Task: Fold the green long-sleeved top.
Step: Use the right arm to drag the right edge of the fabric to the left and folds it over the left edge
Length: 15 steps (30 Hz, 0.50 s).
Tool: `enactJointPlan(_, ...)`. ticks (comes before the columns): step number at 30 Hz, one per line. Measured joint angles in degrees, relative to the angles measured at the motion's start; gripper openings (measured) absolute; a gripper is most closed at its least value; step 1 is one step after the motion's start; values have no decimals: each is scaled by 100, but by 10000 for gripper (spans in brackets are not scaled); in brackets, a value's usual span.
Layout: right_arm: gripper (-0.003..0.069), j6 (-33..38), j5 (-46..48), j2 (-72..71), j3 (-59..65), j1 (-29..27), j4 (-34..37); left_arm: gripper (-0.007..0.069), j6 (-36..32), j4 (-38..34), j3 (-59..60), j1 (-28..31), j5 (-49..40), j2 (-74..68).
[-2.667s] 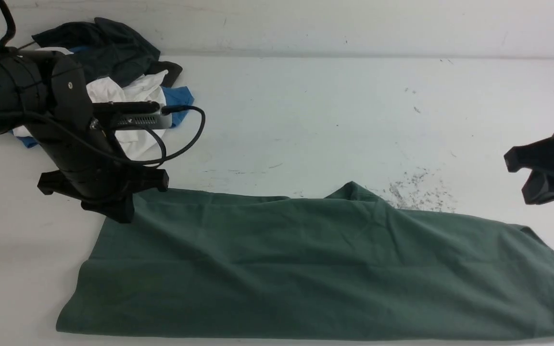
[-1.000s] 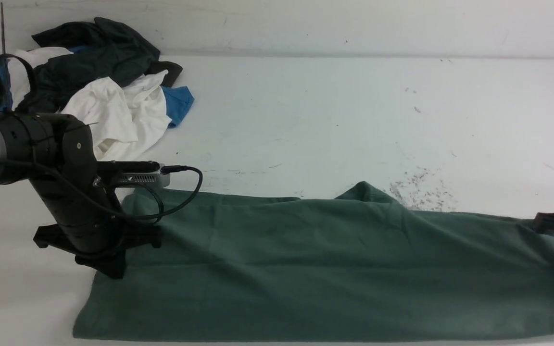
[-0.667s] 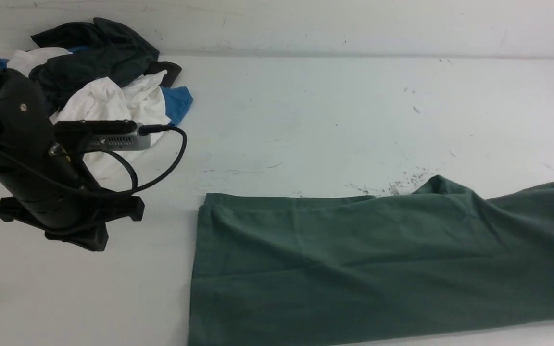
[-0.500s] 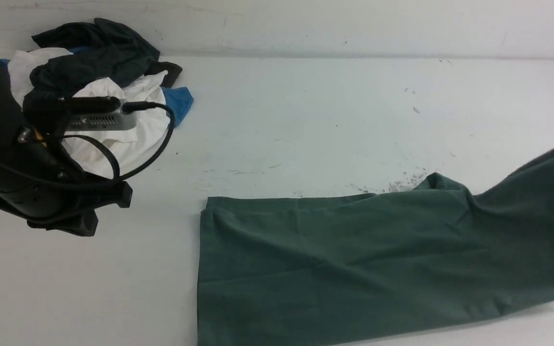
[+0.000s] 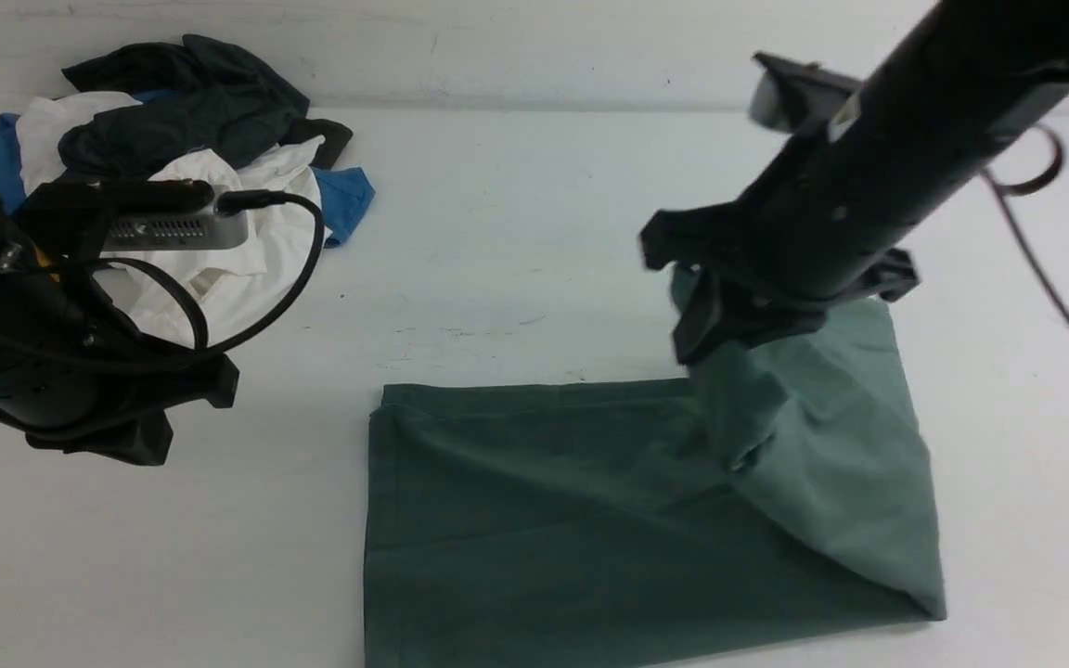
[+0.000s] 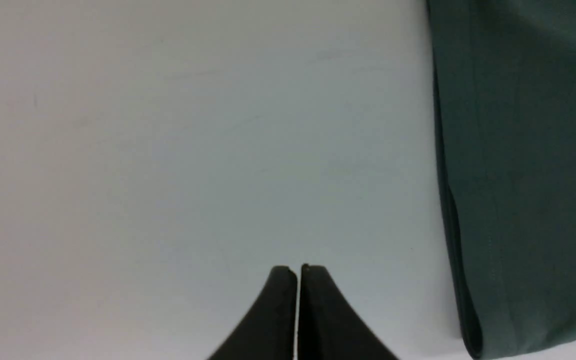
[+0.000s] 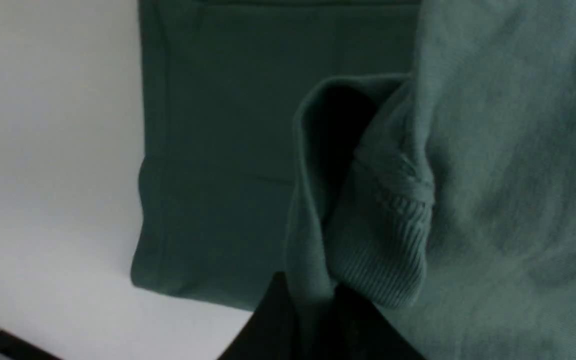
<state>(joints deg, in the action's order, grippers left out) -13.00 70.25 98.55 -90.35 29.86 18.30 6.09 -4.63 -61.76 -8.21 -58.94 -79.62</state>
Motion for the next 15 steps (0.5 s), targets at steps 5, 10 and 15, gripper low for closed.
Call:
enactJointPlan(5, 47, -13, -202, 564, -256, 704, 356, -4, 0, 0, 0, 0, -7, 23)
enactJointPlan(10, 47, -13, -400, 1074, -574, 1115, 515, -4, 0, -4, 0, 0, -67, 41)
enactJointPlan(15, 47, -13, -525, 1590, -992, 1323, 789, -4, 0, -4, 0, 0, -101, 53)
